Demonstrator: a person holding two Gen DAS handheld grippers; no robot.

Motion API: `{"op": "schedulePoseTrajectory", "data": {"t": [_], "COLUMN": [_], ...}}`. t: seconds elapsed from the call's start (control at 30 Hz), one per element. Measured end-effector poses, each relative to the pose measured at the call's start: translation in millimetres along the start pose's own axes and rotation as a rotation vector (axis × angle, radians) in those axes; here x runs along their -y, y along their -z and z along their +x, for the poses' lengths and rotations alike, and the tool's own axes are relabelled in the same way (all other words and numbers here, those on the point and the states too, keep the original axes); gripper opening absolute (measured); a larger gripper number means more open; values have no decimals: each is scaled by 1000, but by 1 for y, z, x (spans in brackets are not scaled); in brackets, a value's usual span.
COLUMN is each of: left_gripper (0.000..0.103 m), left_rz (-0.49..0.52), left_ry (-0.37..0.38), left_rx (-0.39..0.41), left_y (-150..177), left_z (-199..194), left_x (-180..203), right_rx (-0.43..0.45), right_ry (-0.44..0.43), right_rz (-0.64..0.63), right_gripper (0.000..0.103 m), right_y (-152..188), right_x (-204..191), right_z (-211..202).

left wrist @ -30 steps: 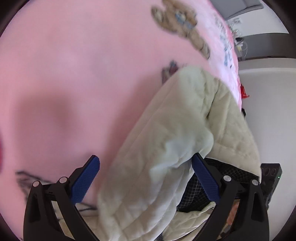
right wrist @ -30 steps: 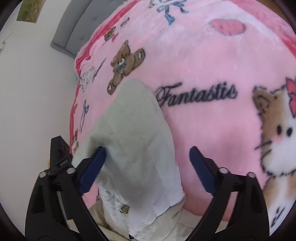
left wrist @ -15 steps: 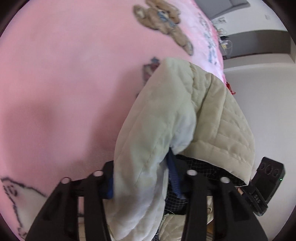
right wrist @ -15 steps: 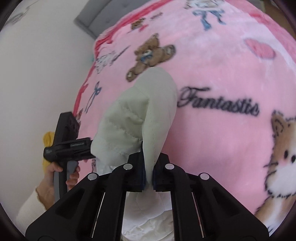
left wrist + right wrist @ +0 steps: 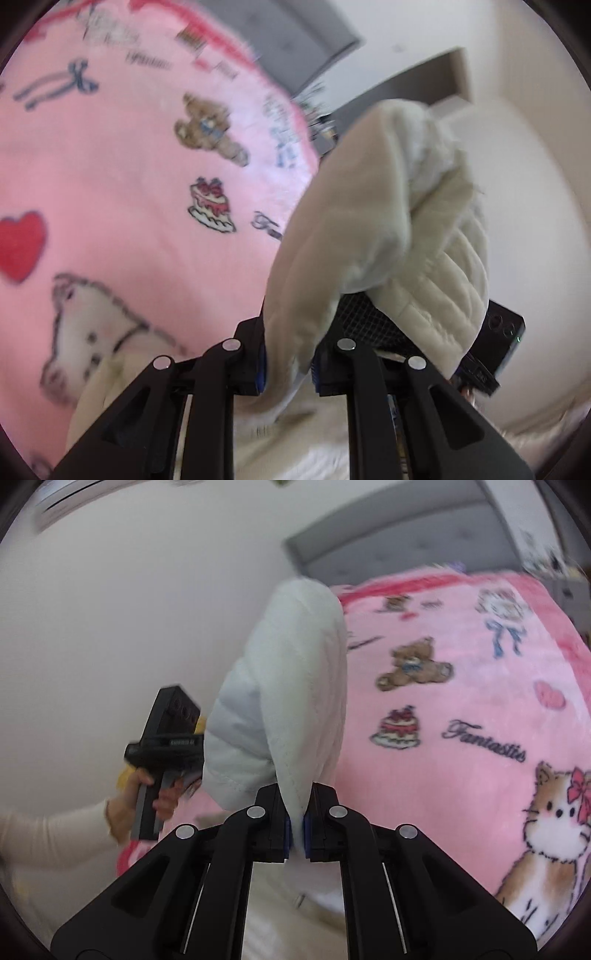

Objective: Fold large clothes

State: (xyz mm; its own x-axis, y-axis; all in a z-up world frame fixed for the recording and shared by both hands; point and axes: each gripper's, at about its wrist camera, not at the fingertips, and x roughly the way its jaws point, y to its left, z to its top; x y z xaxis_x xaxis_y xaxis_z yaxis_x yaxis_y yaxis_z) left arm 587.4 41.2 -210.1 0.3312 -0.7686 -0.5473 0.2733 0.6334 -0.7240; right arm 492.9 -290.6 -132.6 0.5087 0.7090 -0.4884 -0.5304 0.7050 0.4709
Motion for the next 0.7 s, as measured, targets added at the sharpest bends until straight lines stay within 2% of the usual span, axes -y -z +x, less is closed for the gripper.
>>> {"op": "schedulePoseTrajectory", "data": {"t": [0.03,0.07,0.13,0.3,0.4,0.53,0.6,0.7], "left_gripper": [17,17,17,21,23,24,28,38], "left_rz": [32,47,85,119,134,118,120,124], "left_ry": [7,2,12,-5,-23,-24,-32,-60], "left_rx": [13,14,16,-11,-1,38,19,-38], "left_y": [25,40,94,184,209,223,222,218], "left_z": [-16,-25,-50,-47,-45,-51,-60,-83], "left_x": [6,7,5,-11,-22,-31,-23,-6], "right_rx": [-22,-33,-50,-119,-154,-144,-157,-179], "right_ry": [-32,-31,-32,12,38,63,74,76], "right_rz": [-13,-18,-11,83,100,77,44,15], "right_gripper": [5,5,6,6,6,7,8,11], "right_y": [18,33,69,155,184,194,194,185], "right_x": [-12,-20,-31,-23,-20,-26,-34,-40], "right_z": [-11,-20,-34,-44,-39,-37,-40,-45]}}
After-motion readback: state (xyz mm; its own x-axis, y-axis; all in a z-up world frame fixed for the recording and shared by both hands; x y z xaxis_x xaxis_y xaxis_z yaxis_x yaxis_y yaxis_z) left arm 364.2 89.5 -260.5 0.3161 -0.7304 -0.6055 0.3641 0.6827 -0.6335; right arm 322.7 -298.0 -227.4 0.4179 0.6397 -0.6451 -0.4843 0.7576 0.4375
